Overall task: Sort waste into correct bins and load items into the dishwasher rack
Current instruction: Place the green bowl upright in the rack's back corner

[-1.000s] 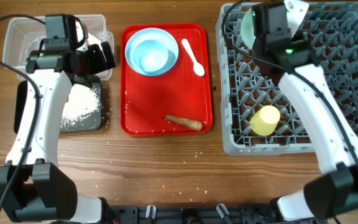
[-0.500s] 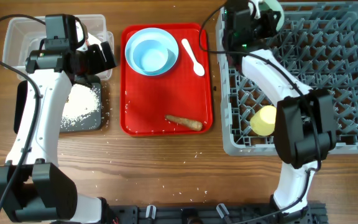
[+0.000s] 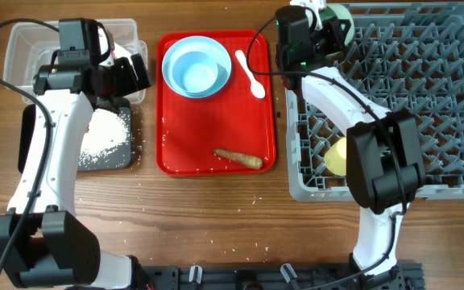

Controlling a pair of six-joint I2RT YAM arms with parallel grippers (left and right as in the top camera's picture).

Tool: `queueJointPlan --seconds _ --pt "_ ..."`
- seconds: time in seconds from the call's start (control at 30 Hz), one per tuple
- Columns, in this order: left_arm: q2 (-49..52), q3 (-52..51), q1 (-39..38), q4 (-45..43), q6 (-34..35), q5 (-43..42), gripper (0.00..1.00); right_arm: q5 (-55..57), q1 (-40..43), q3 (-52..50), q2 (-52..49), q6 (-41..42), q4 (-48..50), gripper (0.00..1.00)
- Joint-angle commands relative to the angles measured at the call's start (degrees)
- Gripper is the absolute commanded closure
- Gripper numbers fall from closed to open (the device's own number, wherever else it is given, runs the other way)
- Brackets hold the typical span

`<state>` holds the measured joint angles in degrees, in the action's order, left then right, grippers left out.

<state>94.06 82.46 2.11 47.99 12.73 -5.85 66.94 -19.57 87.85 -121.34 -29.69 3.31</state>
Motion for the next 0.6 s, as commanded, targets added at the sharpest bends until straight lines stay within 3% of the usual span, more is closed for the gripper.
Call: queueJointPlan --seconds 0.0,0.23,0.43,0.47,0.57 --pt "-0.52 0.04 0.37 -0.13 -0.26 -0.72 0.00 -0.76 -0.35 0.52 -2.71 -0.28 -0.35 0.96" --pt "-0.52 0.04 0.37 0.11 -0.26 -0.72 0.00 -0.85 -0.24 0.52 -2.71 -0.35 5.03 0.96" --pt "-0.52 0.04 0.37 0.50 -0.26 -0.72 0.00 -4.50 -1.95 0.52 -2.78 -0.09 -0.26 0.95" --pt "-0.52 0.04 0.37 0.50 -0.26 -0.72 0.00 -4.66 -2.69 0.52 -2.78 -0.11 -1.20 0.89" --pt "-0.52 0.04 0.37 0.52 -0.26 -0.72 0.00 -4.63 -5.46 0.52 -2.75 -0.09 -2.97 0.55"
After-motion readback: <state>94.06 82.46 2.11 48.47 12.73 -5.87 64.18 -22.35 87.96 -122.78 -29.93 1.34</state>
